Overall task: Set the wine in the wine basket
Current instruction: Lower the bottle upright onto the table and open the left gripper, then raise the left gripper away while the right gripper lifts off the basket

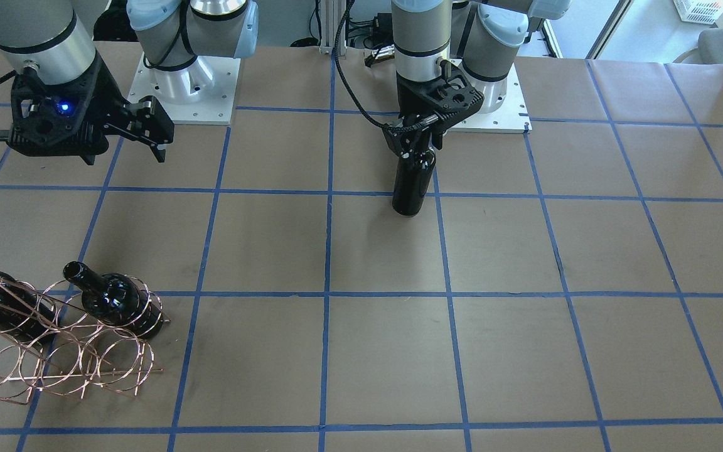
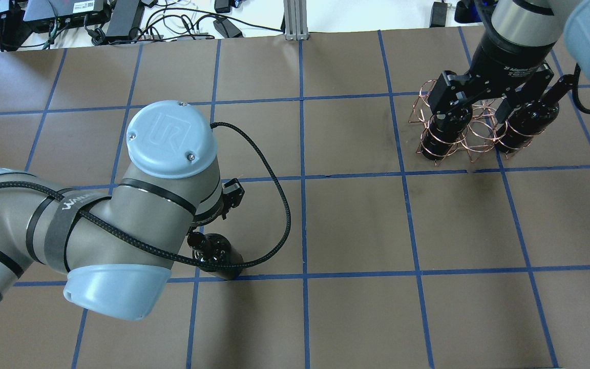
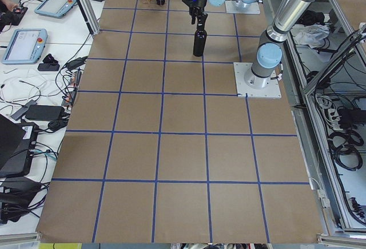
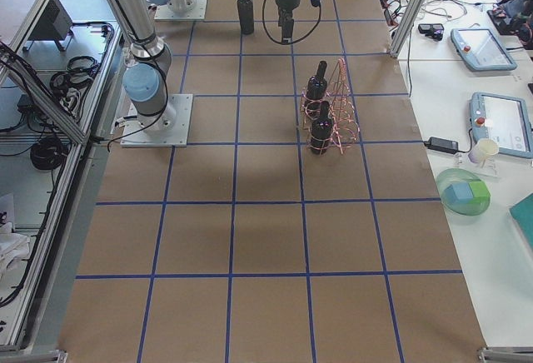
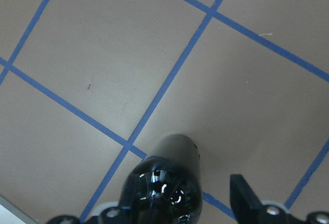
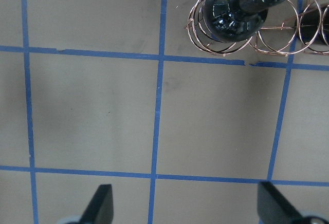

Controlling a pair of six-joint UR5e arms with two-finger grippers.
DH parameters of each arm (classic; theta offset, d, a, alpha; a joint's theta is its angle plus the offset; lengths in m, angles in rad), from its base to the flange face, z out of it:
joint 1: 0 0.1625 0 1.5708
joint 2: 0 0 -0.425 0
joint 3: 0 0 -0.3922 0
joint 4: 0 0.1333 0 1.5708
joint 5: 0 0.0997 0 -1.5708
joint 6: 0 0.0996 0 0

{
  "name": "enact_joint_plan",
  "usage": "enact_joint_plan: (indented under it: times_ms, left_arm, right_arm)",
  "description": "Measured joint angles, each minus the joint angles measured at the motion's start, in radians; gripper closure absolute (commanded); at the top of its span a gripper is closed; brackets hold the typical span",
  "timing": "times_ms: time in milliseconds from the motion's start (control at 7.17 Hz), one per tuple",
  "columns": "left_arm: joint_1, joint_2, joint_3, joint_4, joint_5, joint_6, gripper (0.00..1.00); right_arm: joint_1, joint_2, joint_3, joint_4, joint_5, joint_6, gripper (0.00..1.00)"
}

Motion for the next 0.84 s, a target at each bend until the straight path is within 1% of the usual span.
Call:
enact_joint_plan:
  times_ms: [140,279,558,698,837]
  left_arm:
    - [0.0,0.0,0.001,-0.008,-0.001,0.0,0.23]
    - [0.0,0.0,0.003,-0.013,-0.001,0.0,0.18]
    - [0.009,-0.001,0.023,-0.016,-0.002,0.012,0.03]
    - [0.02,-0.004,0.055,-0.023,-0.006,0.029,0.03]
    - [0.046,-0.006,0.11,-0.059,-0.019,0.084,0.01]
  right_arm:
    - [0.0,0.001,0.0,0.0,-0.009,0.002,0.0]
    - [0.0,0.002,0.0,0.0,-0.023,0.006,0.0]
    - [0.0,-0.001,0.0,0.0,-0.034,0.001,0.0]
    - [0.001,-0.002,-0.001,-0.001,-0.036,-0.007,0.0]
    - [0.001,-0.002,-0.001,0.0,-0.042,-0.01,0.0]
